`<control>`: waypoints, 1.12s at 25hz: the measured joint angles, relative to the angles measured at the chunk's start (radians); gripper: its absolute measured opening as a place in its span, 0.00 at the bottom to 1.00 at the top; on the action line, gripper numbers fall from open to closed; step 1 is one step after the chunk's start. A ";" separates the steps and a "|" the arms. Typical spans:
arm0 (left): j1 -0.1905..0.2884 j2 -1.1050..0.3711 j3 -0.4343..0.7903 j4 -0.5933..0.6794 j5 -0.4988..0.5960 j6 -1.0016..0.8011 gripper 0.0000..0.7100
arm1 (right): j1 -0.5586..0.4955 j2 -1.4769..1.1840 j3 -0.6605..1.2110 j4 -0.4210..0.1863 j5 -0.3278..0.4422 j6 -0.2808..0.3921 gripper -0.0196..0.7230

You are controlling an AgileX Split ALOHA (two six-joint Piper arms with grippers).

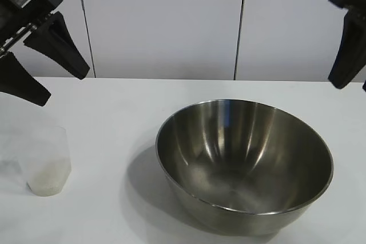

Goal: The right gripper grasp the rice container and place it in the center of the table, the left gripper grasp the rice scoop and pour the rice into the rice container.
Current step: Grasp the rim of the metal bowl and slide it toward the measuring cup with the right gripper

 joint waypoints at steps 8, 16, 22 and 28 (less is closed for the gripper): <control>0.000 0.000 0.000 0.000 -0.003 0.000 0.76 | 0.002 0.214 0.001 0.096 -0.137 -0.059 0.51; 0.000 0.000 0.000 0.000 -0.003 0.000 0.76 | 0.003 0.352 0.001 0.149 -0.162 -0.122 0.13; 0.000 0.000 0.000 0.000 -0.004 0.000 0.76 | 0.003 0.300 -0.037 0.218 -0.099 -0.174 0.06; 0.000 0.000 0.000 0.000 -0.004 0.000 0.76 | 0.074 0.225 -0.101 0.178 -0.071 -0.091 0.05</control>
